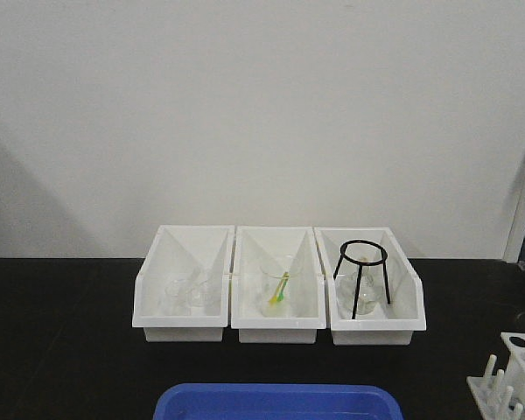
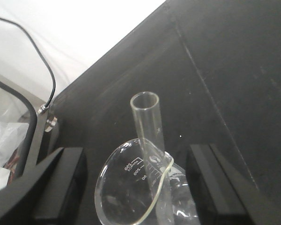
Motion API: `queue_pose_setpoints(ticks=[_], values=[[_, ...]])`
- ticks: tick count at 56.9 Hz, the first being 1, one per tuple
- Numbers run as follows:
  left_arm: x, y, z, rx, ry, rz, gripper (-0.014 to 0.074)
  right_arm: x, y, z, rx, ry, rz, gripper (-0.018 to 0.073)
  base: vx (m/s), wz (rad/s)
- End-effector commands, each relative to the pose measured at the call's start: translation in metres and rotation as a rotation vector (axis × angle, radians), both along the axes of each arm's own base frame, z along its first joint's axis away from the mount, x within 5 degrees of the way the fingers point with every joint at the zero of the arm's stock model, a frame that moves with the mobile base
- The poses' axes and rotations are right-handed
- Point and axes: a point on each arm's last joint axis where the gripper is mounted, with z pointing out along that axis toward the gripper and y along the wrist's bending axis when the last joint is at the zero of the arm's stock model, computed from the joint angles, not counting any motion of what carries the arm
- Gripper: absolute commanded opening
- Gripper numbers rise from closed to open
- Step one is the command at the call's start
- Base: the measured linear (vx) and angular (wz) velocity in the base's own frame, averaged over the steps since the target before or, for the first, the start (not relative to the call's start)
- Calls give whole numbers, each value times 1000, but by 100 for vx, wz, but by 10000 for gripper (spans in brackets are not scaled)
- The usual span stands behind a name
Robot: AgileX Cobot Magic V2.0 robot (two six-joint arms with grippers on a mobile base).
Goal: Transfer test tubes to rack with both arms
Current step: 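Pull the glass tube up out of the beaker with the left gripper, then raise the tube upright with the left gripper toward the right gripper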
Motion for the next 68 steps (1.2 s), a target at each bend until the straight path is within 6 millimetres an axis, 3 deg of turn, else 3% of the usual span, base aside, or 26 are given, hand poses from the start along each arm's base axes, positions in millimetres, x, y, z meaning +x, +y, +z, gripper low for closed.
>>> queue_pose_setpoints(ticks=[1, 20, 37, 68], values=[[10, 0, 15, 13, -125, -8, 540, -2, -1, 21, -12, -130, -11, 531, 0, 0], [24, 0, 0, 27, -125, -41, 540, -2, -1, 21, -12, -132, -11, 531, 0, 0], [42, 8, 13, 7, -187, 7, 540, -2, -1, 21, -12, -133, -11, 531, 0, 0], [53, 9, -5, 6, -171, 1, 505, -2, -1, 21, -12, -133, -11, 531, 0, 0]])
